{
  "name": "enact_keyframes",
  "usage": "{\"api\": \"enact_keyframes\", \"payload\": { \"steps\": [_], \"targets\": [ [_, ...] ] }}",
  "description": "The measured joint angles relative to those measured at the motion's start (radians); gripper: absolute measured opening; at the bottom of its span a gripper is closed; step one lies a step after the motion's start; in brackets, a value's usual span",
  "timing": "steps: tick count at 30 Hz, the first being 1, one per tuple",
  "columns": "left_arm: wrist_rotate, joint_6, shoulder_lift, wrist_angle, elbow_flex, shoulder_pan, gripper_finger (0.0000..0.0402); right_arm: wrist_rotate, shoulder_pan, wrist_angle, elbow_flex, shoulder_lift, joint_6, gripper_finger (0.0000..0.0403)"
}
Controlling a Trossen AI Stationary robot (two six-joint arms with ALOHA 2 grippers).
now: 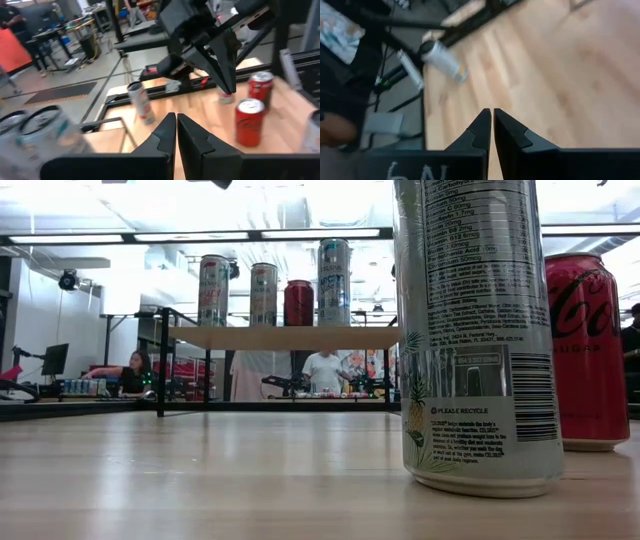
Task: Place canned beverage on shelf
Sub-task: Put the red soda can aligned with the other red soda can on the shelf
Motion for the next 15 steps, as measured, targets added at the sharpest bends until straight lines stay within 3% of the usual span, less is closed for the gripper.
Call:
{"api": "enact_keyframes", "payload": {
  "steps": [8, 15],
  "targets": [
    [0.0, -0.064, 0.053, 0.083, -0.016, -0.068, 0.0, 0.001, 0.129, -0.259, 0.001, 0.003, 0.238, 0.0012],
    [-0.004, -0.133, 0.078, 0.131, -0.016, -0.099, 0.0, 0.003, 0.241, -0.66, 0.125, 0.051, 0.42, 0.0012]
  ]
}}
